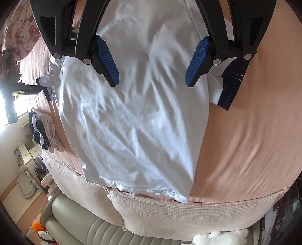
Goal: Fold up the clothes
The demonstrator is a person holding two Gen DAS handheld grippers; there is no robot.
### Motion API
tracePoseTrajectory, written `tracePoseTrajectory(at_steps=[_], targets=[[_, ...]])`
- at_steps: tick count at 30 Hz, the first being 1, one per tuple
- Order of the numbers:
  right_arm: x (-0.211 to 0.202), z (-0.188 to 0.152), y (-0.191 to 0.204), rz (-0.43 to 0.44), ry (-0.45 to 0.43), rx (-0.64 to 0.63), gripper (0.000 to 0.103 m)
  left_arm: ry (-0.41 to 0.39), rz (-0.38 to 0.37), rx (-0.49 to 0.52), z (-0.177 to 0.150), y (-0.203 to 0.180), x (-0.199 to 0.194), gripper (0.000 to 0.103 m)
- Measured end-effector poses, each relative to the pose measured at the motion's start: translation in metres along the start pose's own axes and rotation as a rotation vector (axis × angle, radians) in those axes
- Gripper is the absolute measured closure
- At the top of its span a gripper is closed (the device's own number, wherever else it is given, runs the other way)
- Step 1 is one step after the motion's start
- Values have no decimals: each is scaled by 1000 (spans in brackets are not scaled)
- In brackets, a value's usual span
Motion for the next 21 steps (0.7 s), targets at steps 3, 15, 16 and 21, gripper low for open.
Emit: tracePoseTrajectory(at_steps=[3, 15, 16, 21], targets=[[14, -2, 0, 53, 47, -9, 61, -1, 20, 37, 0, -12, 4, 38], [-12, 40, 13, 181, -82, 36, 81, 71, 113, -10, 26, 54, -23, 38], [-7, 43, 19, 134, -50, 4, 80, 67, 92, -46, 21, 62, -20, 38], [11, 23, 25, -18, 100, -170, 67, 123, -24, -187, -5, 82, 5, 38]])
Point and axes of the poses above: each gripper's, at about its wrist camera, not at the fingertips, and x roughly the way its jaws point, y to its left, z to its top, the point moved 3 cm from there along x, roughly the way its jaws point, and after that the axes turned 12 degrees about x, right-handed, at the moved point
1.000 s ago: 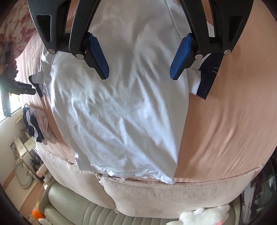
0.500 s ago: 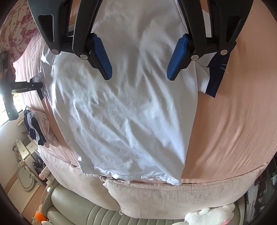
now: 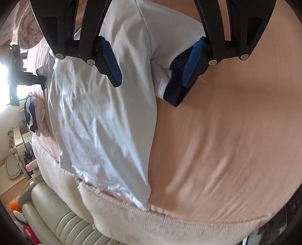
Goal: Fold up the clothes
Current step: 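Grasp the navy-trimmed sleeve cuff with the right gripper while the left gripper holds the shirt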
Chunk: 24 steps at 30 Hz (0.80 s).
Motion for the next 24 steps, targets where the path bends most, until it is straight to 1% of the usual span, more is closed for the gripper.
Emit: tracePoseTrajectory(at_steps=[1, 2, 5, 6, 7, 8, 9, 11, 12, 13, 14, 15, 16, 17, 18, 20, 23, 24], targets=[[0, -4, -3, -3, 14, 1, 66, 2, 12, 6, 1, 0, 1, 38], [-1, -6, -7, 5, 19, 13, 65, -4, 8, 10, 2, -1, 1, 38], [-15, -9, -18, 51, -13, 91, 63, -19, -3, 20, 5, -3, 1, 38], [-20, -9, -21, 50, -27, 110, 56, -16, -9, 22, 4, -4, 2, 38], [-24, -10, -24, 42, -41, 122, 41, -13, -15, 24, 3, -5, 3, 38], [-26, -10, -26, 32, -50, 125, 35, -9, -19, 28, 3, -6, 4, 38], [-26, -11, -27, 33, -41, 127, 31, -4, -18, 34, 2, -8, 5, 38], [-21, -14, -30, 46, -2, 138, 31, 5, -11, 43, 1, -10, 7, 38], [-20, -16, -30, 74, 12, 144, 32, 5, -8, 43, 0, -10, 6, 38], [-20, -18, -28, 122, 20, 145, 33, 3, -7, 41, 0, -10, 6, 38], [-22, -20, -25, 153, 14, 138, 37, 0, -9, 34, 0, -8, 5, 38], [-25, -21, -21, 169, -2, 127, 60, -4, -12, 26, 0, -6, 4, 38], [-28, -22, -19, 154, -21, 117, 78, -6, -13, 18, 0, -4, 3, 38], [-32, -22, -19, 125, -39, 112, 78, -3, -12, 6, 0, -2, 4, 38], [-35, -22, -19, 128, -45, 112, 78, 1, -12, -5, 0, 1, 5, 38], [-37, -23, -21, 154, -31, 118, 78, 7, -11, -15, 0, 3, 7, 38], [-33, -23, -28, 110, -6, 128, 78, 9, -10, -11, 0, 1, 6, 38], [-31, -24, -30, 113, 4, 134, 78, 7, -11, -5, 0, 0, 6, 38]])
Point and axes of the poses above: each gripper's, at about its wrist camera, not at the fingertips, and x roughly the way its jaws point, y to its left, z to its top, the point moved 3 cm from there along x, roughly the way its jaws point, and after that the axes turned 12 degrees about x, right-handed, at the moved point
